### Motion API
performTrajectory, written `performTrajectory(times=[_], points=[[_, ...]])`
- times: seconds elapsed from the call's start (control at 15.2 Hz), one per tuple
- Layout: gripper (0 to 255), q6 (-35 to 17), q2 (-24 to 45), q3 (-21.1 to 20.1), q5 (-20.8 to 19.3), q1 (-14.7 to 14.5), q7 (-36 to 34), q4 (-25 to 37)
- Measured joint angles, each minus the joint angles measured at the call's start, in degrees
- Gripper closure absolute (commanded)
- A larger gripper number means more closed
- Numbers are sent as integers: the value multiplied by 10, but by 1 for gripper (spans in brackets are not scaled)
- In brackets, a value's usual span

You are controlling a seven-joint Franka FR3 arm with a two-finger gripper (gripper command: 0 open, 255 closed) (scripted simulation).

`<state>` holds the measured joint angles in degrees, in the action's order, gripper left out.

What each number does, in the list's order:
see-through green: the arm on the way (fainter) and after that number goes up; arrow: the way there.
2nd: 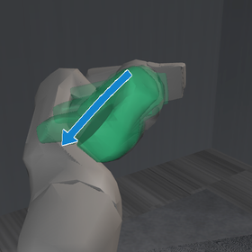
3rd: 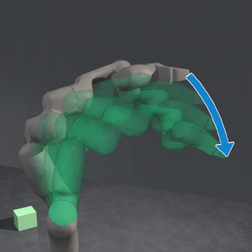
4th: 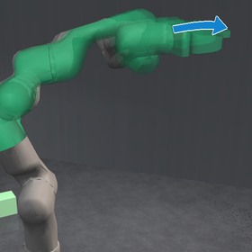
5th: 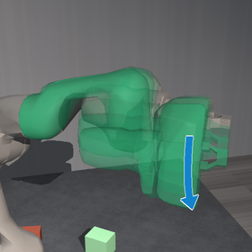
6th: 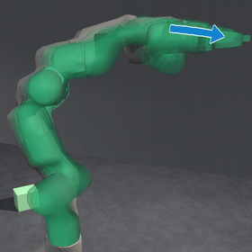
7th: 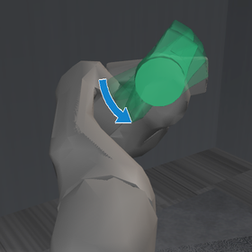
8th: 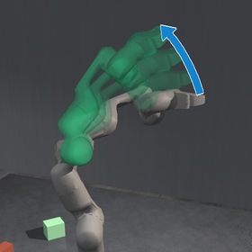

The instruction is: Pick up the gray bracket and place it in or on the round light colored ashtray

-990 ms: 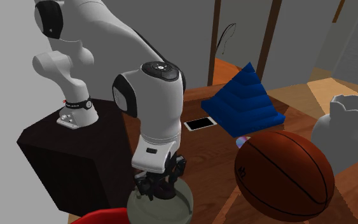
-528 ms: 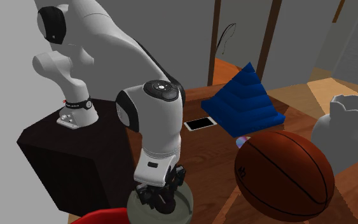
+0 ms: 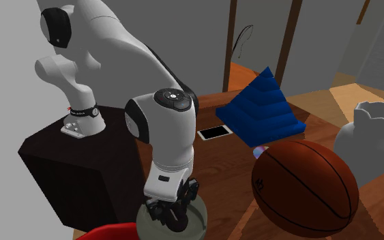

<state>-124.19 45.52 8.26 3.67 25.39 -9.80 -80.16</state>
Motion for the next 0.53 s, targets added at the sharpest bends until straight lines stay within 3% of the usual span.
performTrajectory(times=[0.53], points=[[0, 13, -18, 1, -2, -3, -2, -5]])
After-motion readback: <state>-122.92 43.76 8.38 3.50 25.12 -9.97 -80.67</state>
